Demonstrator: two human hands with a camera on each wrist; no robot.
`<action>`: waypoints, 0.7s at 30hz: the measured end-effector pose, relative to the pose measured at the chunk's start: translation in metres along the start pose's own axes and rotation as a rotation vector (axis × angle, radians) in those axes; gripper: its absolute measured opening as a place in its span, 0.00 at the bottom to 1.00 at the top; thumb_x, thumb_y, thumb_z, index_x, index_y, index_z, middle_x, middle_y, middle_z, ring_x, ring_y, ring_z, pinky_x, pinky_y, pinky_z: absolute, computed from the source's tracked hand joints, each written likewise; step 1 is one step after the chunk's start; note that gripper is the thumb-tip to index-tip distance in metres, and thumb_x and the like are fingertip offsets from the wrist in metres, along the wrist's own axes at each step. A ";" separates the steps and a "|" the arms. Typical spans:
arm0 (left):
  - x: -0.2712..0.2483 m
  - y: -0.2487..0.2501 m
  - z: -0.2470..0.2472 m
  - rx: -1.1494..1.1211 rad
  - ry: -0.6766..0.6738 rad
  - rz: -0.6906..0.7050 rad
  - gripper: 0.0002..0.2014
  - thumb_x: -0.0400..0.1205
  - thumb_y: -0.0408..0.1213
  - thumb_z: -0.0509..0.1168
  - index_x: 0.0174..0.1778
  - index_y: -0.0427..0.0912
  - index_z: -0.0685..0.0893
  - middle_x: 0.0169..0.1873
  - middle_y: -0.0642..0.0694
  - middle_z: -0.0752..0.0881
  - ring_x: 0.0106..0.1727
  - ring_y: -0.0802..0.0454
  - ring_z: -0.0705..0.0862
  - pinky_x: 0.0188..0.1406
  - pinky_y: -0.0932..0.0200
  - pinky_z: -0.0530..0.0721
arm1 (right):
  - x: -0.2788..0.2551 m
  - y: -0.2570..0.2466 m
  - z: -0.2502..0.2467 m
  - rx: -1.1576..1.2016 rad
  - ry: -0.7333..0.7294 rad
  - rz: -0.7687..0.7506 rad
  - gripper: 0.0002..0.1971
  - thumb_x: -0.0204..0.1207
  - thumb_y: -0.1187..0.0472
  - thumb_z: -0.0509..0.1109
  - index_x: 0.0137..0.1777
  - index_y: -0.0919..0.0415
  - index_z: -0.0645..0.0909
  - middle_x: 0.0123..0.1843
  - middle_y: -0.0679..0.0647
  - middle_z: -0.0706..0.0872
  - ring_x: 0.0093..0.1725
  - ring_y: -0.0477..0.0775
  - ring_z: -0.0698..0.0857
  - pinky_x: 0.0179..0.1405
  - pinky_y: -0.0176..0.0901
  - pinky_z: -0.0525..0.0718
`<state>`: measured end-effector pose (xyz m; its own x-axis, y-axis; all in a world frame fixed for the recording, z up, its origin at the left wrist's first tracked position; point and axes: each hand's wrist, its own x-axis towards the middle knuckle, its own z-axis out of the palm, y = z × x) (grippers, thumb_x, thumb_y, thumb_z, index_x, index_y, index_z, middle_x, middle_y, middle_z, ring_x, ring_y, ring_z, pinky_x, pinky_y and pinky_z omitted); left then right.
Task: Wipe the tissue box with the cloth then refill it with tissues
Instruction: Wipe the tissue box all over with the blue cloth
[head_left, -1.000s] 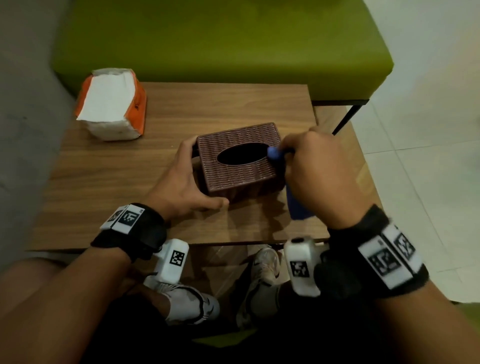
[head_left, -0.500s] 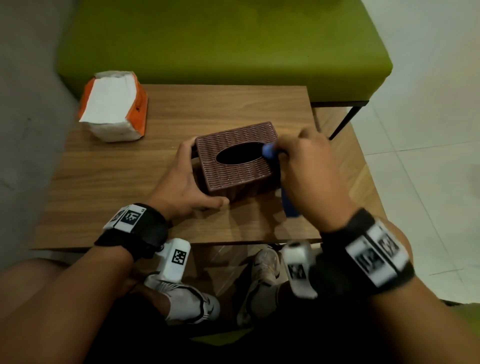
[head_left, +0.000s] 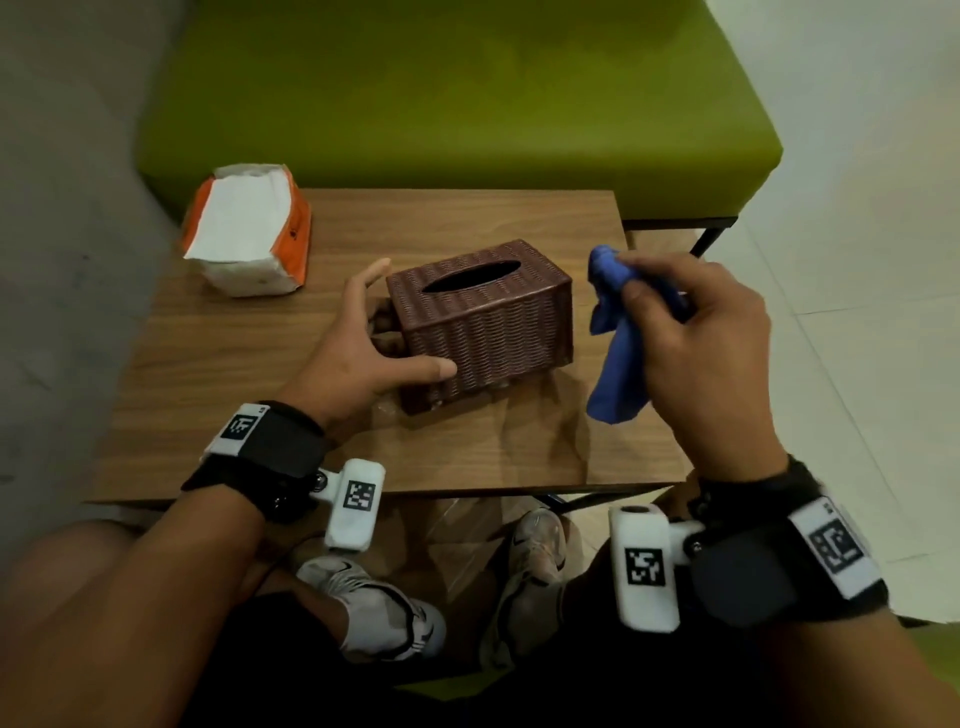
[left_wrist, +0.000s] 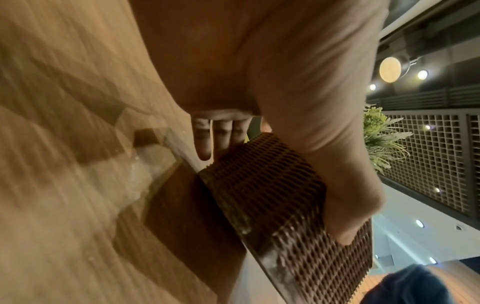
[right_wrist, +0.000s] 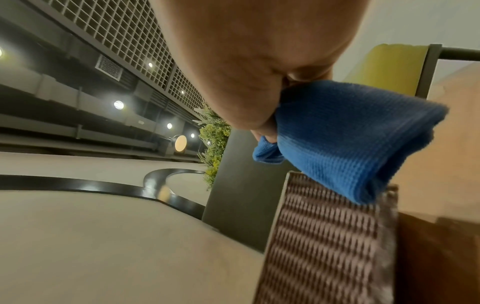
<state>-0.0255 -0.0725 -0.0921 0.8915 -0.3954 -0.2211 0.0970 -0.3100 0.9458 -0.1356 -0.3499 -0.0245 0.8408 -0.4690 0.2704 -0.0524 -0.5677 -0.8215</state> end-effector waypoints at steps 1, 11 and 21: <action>0.000 0.003 -0.001 -0.022 -0.002 -0.007 0.66 0.60 0.49 0.92 0.90 0.65 0.59 0.76 0.51 0.85 0.73 0.59 0.87 0.72 0.57 0.87 | 0.003 0.004 0.005 0.008 -0.006 0.009 0.12 0.86 0.58 0.73 0.64 0.47 0.93 0.58 0.46 0.92 0.61 0.46 0.88 0.66 0.54 0.86; 0.003 0.007 -0.013 -0.107 -0.109 -0.026 0.65 0.59 0.61 0.91 0.92 0.60 0.66 0.83 0.54 0.79 0.77 0.68 0.82 0.76 0.60 0.83 | 0.024 0.008 0.044 0.032 -0.097 0.080 0.13 0.86 0.57 0.72 0.68 0.47 0.89 0.62 0.41 0.92 0.62 0.42 0.88 0.65 0.51 0.89; 0.006 -0.016 -0.006 0.414 0.004 0.216 0.71 0.59 0.61 0.91 0.93 0.65 0.53 0.95 0.56 0.57 0.93 0.55 0.61 0.91 0.34 0.66 | 0.048 -0.003 0.050 -0.044 -0.132 0.134 0.09 0.86 0.55 0.72 0.63 0.46 0.90 0.55 0.49 0.93 0.56 0.50 0.91 0.55 0.52 0.91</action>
<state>-0.0194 -0.0651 -0.1068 0.8739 -0.4853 -0.0281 -0.2748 -0.5408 0.7950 -0.0680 -0.3366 -0.0339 0.8880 -0.4510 0.0899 -0.1894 -0.5369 -0.8221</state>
